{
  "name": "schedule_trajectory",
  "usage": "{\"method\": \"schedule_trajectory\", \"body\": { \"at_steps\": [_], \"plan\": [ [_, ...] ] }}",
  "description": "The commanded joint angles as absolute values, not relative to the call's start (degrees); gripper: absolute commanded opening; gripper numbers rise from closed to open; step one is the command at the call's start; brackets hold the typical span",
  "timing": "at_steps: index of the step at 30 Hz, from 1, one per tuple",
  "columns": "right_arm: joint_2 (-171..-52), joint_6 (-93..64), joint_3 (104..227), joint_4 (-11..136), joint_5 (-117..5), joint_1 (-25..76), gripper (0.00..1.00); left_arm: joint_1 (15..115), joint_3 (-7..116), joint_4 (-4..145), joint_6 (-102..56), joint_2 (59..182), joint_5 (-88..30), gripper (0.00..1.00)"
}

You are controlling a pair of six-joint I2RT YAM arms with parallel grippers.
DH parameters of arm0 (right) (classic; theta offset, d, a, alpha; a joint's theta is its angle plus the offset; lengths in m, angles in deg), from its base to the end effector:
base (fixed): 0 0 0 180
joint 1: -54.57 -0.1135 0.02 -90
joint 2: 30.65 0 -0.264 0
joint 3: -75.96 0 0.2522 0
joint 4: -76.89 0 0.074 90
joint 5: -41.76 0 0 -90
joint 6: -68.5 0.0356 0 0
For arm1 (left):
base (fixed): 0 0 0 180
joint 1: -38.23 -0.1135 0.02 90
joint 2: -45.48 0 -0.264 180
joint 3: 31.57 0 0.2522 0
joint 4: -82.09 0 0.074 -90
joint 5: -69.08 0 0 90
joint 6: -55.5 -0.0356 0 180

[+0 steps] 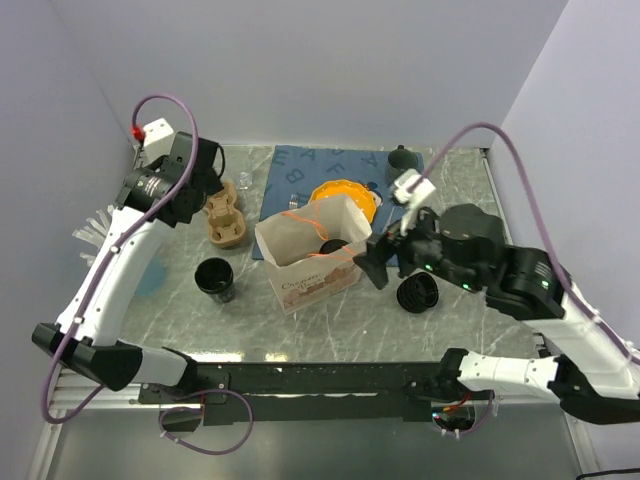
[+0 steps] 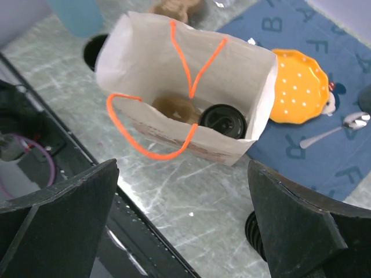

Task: Pack the takeout coffee

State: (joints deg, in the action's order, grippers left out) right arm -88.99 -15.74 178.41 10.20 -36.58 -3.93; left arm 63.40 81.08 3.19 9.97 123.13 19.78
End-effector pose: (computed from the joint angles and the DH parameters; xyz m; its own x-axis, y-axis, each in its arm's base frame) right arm 0.0913 0.1352 0.4720 -0.2736 -0.2584 -0.9265 -0.7137 0.7003 0.0155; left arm 0.2297 -0.0823 0.4460 -0.3758 -0.4102 -0.8310 -0.5130 0.8388 -0.1821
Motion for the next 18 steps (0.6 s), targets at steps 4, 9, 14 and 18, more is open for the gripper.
{"method": "schedule_trajectory", "body": {
  "at_steps": [4, 9, 14, 18],
  "plan": [
    [-85.5, -16.7, 177.1, 16.0, -40.4, -3.5, 1.00, 52.4, 69.0, -1.7, 11.5, 121.2, 29.2, 0.95],
    [-86.0, -17.5, 176.7, 17.8, -40.4, -3.6, 1.00, 47.6, 60.1, 7.4, 5.4, 120.0, 27.9, 0.85],
    [-87.7, -18.4, 177.7, 17.3, -40.4, -3.5, 1.00, 43.8, 55.6, 13.7, 1.5, 123.0, 30.1, 0.78],
    [-87.5, -18.2, 178.1, 16.5, -39.5, -3.5, 1.00, 42.8, 54.2, 19.2, -1.7, 124.4, 32.7, 0.78]
  ]
}}
